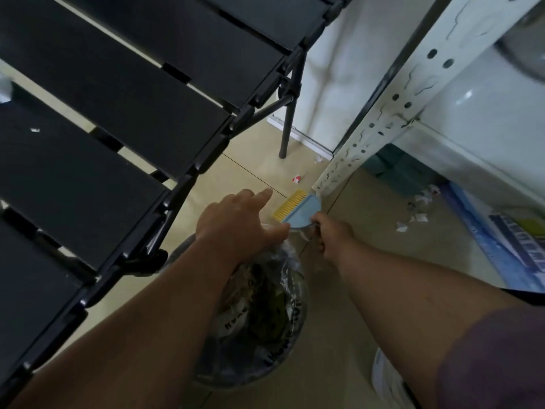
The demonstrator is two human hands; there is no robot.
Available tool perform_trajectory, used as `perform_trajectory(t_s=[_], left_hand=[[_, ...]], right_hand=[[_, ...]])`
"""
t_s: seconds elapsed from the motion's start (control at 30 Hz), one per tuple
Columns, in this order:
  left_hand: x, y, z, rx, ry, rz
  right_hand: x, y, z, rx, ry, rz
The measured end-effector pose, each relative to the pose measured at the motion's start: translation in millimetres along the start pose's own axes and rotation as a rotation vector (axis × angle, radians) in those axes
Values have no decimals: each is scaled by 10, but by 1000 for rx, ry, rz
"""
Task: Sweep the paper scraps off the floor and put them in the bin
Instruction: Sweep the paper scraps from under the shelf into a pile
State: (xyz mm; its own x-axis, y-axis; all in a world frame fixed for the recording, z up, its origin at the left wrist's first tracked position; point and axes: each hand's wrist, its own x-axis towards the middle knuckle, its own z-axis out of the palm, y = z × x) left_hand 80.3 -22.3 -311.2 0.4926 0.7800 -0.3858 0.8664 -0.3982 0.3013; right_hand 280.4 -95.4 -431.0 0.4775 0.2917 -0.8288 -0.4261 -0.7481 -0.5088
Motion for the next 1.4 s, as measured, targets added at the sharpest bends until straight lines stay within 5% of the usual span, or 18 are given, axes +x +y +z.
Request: perform_trajectory(t_s=[0.33, 0.73, 0.9, 1.17, 1.4], left_hand=[[76, -49, 128, 13, 108, 12], [77, -68, 81, 6, 45, 8], [-18, -80, 110, 22, 26, 8], [-198, -135, 139, 19, 7, -35], [-301, -198, 181, 3, 15, -76]], right_hand=[[342, -514, 688, 82, -36, 31], [237, 190, 129, -15, 125, 164], [-2, 281, -131, 16, 334, 78], [-138, 110, -3, -167, 239, -46], [-74, 56, -1, -47, 135, 17]])
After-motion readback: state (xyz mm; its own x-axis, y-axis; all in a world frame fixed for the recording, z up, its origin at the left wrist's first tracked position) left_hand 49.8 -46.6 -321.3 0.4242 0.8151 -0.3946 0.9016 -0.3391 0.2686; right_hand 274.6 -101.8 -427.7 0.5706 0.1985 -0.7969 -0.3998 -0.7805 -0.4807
